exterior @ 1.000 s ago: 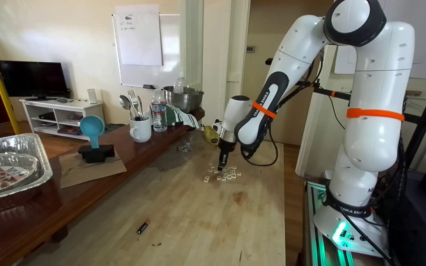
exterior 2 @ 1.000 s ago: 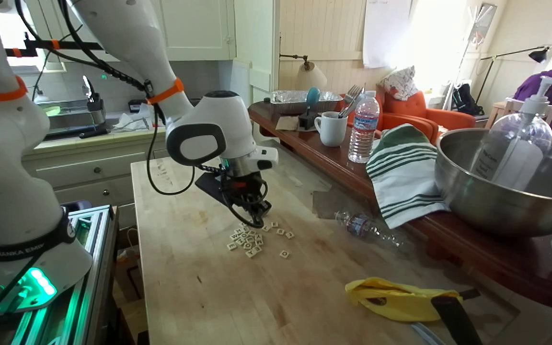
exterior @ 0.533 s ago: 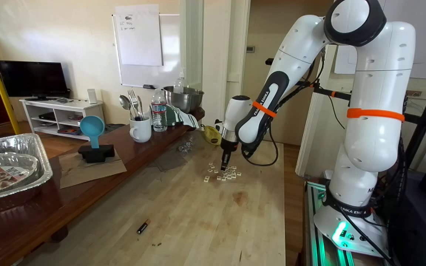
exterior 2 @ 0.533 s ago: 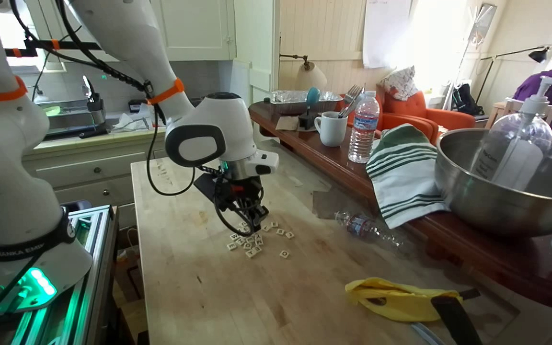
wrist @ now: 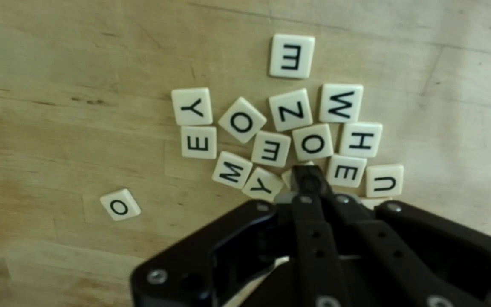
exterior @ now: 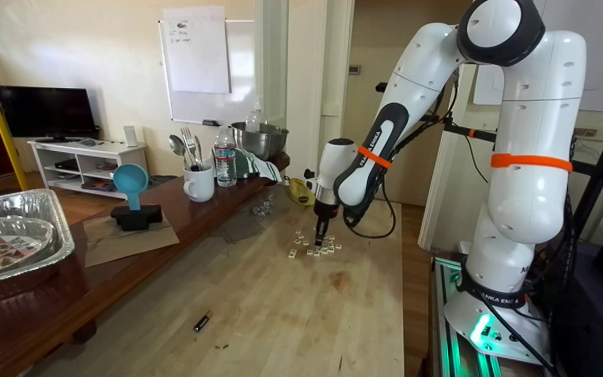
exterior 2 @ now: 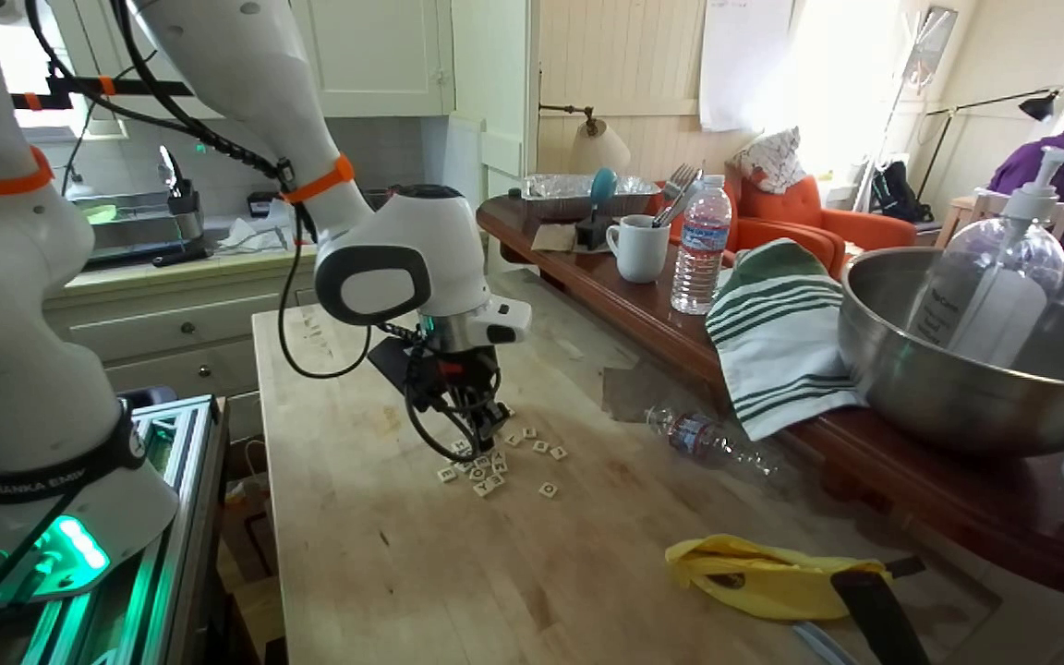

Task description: Create the word 'Part'.

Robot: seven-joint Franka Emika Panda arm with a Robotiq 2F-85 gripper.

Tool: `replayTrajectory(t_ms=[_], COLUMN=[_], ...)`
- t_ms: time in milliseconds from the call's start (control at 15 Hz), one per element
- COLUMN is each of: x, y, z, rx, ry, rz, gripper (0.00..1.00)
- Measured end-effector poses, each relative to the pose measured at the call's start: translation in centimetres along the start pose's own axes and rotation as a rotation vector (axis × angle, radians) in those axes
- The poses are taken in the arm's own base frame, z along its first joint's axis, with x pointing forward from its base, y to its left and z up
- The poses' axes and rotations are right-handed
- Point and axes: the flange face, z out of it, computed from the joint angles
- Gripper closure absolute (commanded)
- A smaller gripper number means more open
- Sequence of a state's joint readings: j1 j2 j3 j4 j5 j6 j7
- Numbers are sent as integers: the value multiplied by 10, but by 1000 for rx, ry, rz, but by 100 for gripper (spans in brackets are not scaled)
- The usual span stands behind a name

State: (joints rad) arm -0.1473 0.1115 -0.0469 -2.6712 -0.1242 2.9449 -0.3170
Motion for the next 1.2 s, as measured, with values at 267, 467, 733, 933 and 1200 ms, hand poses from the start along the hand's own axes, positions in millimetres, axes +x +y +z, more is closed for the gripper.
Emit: replayTrajectory(t_ms=[267, 467, 733, 933, 1200], x=[4, 12, 21, 28, 38], y=[-2, -6, -11, -14, -18], z=[0, 1, 2, 3, 4], rx=[4, 4, -3, -14, -29], ry=[4, 10, 15, 17, 31], rz=[-35, -110, -237, -324, -429], gripper=[100, 100, 100, 100, 100])
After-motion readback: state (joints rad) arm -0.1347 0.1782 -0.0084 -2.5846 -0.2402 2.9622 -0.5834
